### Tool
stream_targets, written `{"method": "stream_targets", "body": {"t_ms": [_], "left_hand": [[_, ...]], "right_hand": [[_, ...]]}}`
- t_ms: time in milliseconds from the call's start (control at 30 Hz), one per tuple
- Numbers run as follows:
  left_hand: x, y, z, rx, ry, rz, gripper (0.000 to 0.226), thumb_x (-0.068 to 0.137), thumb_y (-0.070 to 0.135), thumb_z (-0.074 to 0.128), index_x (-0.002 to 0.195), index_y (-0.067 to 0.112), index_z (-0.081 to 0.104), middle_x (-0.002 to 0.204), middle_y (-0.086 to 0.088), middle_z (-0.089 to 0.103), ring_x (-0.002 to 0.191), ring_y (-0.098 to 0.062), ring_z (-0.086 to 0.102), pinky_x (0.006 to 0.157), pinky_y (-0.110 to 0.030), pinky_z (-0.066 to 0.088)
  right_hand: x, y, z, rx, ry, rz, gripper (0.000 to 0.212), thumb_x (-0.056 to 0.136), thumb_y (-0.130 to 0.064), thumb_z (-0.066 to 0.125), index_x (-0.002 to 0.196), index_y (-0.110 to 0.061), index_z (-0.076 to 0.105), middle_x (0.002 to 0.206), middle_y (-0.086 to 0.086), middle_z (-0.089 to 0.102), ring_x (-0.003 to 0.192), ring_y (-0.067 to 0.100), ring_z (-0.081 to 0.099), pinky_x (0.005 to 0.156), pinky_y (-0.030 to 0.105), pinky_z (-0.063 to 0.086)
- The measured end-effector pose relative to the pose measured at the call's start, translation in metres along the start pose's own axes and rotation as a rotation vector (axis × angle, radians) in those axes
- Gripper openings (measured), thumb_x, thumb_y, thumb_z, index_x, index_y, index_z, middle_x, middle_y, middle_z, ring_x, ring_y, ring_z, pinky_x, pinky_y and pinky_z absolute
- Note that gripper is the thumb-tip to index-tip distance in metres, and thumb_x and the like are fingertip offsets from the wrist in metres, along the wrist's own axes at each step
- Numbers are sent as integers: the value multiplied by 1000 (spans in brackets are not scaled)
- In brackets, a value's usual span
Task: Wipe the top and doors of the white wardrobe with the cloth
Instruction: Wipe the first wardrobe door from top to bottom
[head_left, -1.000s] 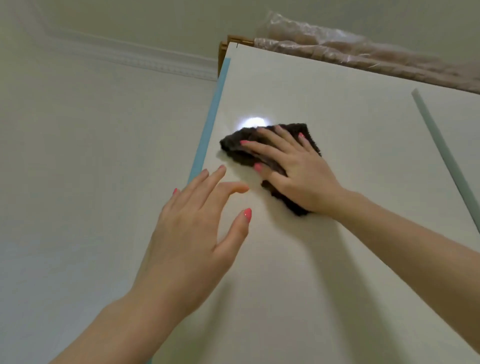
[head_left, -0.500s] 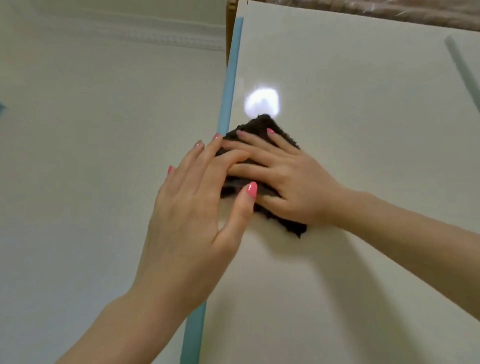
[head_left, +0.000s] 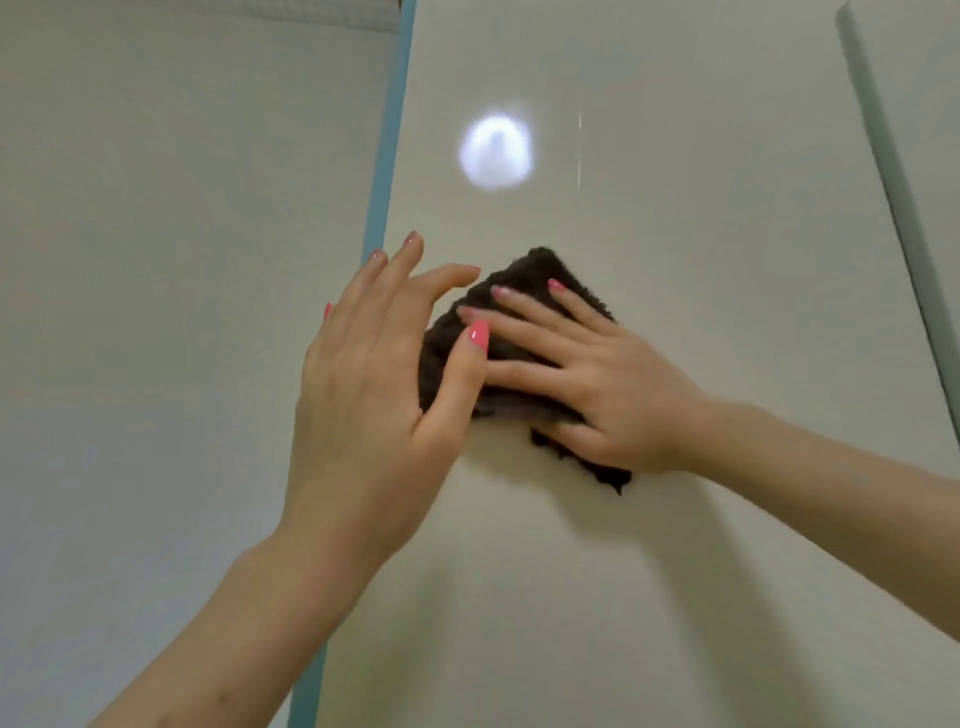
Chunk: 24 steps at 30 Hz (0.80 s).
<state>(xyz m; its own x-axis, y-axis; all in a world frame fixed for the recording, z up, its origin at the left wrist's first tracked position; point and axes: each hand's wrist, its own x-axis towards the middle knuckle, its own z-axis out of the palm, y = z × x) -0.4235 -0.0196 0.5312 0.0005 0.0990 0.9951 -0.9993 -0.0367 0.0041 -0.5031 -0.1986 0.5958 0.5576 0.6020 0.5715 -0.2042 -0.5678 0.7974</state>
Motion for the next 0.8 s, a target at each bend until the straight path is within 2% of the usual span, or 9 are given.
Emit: {"method": "stream_targets", "body": {"t_ms": [133, 200, 267, 333, 433, 500, 667, 733, 800], "left_hand": [[-7, 17, 17, -3, -5, -60, 37, 90, 41, 38, 126, 39, 46, 149, 16, 30, 140, -2, 16, 112, -25, 15], [-17, 26, 25, -12, -16, -88, 37, 90, 42, 38, 126, 41, 45, 149, 18, 28, 141, -1, 14, 114, -29, 16], [-30, 33, 31, -31, -19, -97, 36, 90, 45, 37, 125, 44, 44, 147, 21, 28, 141, 1, 14, 115, -37, 18], [-41, 41, 35, -21, -42, -87, 38, 89, 47, 34, 125, 45, 44, 146, 21, 28, 140, 1, 14, 115, -42, 20], [-49, 52, 40, 9, -73, -114, 37, 90, 46, 36, 125, 44, 44, 148, 19, 28, 140, 2, 12, 114, -43, 19], [-52, 59, 39, 8, -65, -144, 37, 89, 47, 35, 124, 45, 44, 148, 21, 28, 140, 4, 11, 115, -41, 19], [-70, 77, 42, 45, -108, -118, 38, 89, 49, 32, 123, 43, 45, 147, 19, 31, 140, 3, 14, 114, -40, 21], [-78, 84, 47, 48, -121, -143, 38, 89, 49, 32, 124, 42, 46, 148, 17, 31, 140, 2, 14, 114, -40, 20], [-86, 90, 54, 28, -117, -187, 38, 88, 49, 32, 123, 41, 46, 147, 17, 31, 140, 0, 16, 114, -36, 19]], "right_hand": [[-19, 47, -15, 129, 190, 618, 49, 100, -29, 46, 146, -41, 31, 161, -8, 15, 150, 15, 4, 122, 44, 0], [-31, 30, -7, 137, 244, 763, 51, 100, -29, 44, 147, -40, 29, 162, -6, 13, 150, 18, 1, 121, 45, -3], [-54, -5, 7, 69, 243, 557, 57, 93, -31, 45, 148, -36, 32, 161, 0, 18, 150, 26, 8, 120, 51, 4], [-89, -33, 14, 6, 92, 188, 63, 86, -33, 45, 149, -33, 33, 160, 4, 21, 148, 32, 12, 118, 56, 12], [-126, -2, 1, -59, -92, -182, 58, 92, -33, 40, 149, -35, 31, 160, 3, 19, 149, 29, 12, 118, 52, 12], [-134, 35, -9, -75, -88, -88, 56, 92, -35, 37, 148, -34, 31, 159, 2, 22, 148, 30, 16, 118, 51, 14], [-142, 77, -21, 115, 89, 771, 56, 94, -52, 26, 149, -40, 20, 162, 0, 10, 150, 20, 2, 121, 51, 2], [-144, 50, -13, 116, 107, 813, 65, 91, -63, 22, 150, -36, 22, 162, 3, 8, 150, 24, -1, 120, 51, -2], [-162, 10, -5, 116, 60, 629, 69, 92, -69, 20, 151, -34, 24, 162, 5, 10, 150, 28, 1, 119, 56, 2]]}}
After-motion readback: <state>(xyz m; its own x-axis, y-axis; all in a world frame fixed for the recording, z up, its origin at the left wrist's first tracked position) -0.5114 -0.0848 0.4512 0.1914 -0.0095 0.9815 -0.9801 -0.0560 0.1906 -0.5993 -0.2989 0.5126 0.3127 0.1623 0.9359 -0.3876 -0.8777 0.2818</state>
